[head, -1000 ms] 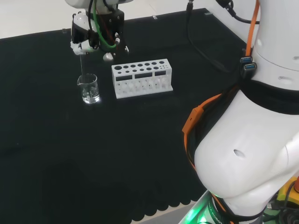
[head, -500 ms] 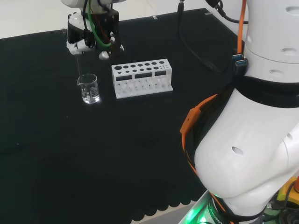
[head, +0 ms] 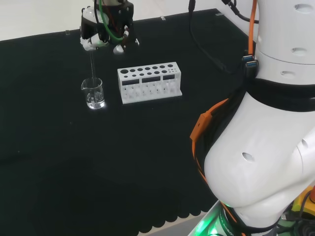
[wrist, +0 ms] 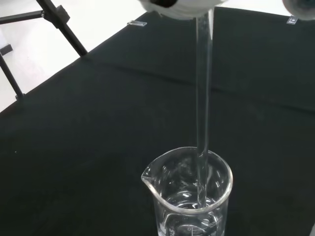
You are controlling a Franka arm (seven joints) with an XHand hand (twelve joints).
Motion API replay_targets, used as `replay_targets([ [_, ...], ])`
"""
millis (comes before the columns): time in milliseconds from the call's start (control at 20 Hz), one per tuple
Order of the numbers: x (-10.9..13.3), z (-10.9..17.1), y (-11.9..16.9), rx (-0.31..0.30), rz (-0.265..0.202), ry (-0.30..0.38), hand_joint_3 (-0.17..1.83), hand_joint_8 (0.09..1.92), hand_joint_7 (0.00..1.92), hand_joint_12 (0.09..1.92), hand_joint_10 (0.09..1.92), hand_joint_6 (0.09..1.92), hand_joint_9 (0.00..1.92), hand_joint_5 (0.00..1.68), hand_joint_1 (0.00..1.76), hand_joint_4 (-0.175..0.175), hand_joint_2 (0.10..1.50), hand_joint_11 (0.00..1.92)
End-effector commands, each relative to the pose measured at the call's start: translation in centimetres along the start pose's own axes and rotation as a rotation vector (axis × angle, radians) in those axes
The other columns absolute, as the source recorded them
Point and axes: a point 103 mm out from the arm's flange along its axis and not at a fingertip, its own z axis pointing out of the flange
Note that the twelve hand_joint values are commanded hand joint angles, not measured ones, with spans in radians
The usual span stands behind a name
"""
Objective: Stir in the beaker to the left of the white test tube rack with the glass rod.
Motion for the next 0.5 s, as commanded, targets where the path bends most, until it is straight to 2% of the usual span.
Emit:
replay_targets([
  [50,-0.1,-1.0,-1.1,-0.003,0.001,-0.001,-0.17,0.23,1.52,0.58,0.3,0.09,1.77,1.47,1.32,-0.116,1.02,1.61],
  [500,3.6,-0.7,-0.8,0.024,-0.056,0.006,-0.17,0.23,1.53,0.58,0.3,0.09,1.77,1.48,1.32,-0.115,1.02,1.61],
])
